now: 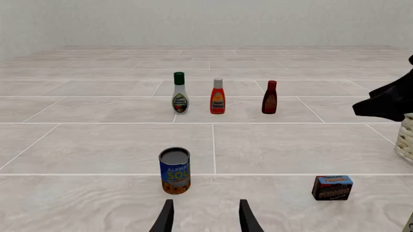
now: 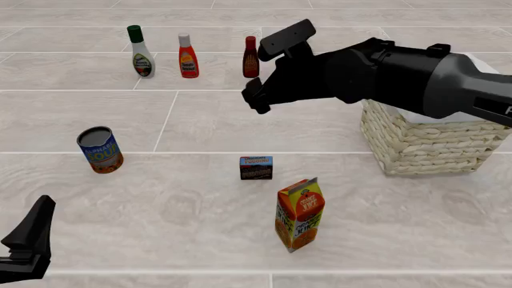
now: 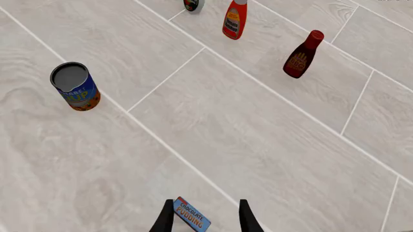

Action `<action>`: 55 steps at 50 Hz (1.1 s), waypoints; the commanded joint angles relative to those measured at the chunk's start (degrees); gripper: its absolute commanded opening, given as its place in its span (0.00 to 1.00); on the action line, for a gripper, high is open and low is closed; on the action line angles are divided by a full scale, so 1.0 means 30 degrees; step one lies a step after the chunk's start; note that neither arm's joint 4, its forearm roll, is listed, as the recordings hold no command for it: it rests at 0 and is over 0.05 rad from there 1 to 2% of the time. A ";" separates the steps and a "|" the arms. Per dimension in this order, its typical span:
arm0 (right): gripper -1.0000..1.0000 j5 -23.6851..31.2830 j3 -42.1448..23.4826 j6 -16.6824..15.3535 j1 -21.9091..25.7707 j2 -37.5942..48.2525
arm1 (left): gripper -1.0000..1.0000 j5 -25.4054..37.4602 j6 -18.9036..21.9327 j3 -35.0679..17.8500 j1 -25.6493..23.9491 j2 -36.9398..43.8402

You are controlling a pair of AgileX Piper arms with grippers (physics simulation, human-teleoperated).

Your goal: Pick the chocolate pudding and place it in the basket.

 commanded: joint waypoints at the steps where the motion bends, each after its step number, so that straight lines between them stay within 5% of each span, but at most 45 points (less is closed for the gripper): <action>1: 1.00 0.0552 -0.0928 -0.0376 0.0404 0.0705 | 1.00 0.0000 0.0000 0.0000 0.0000 0.0000; 55: 1.00 0.1451 -0.1030 -0.2583 0.1661 0.1667 | 1.00 0.0000 0.0000 0.0000 0.0000 0.0000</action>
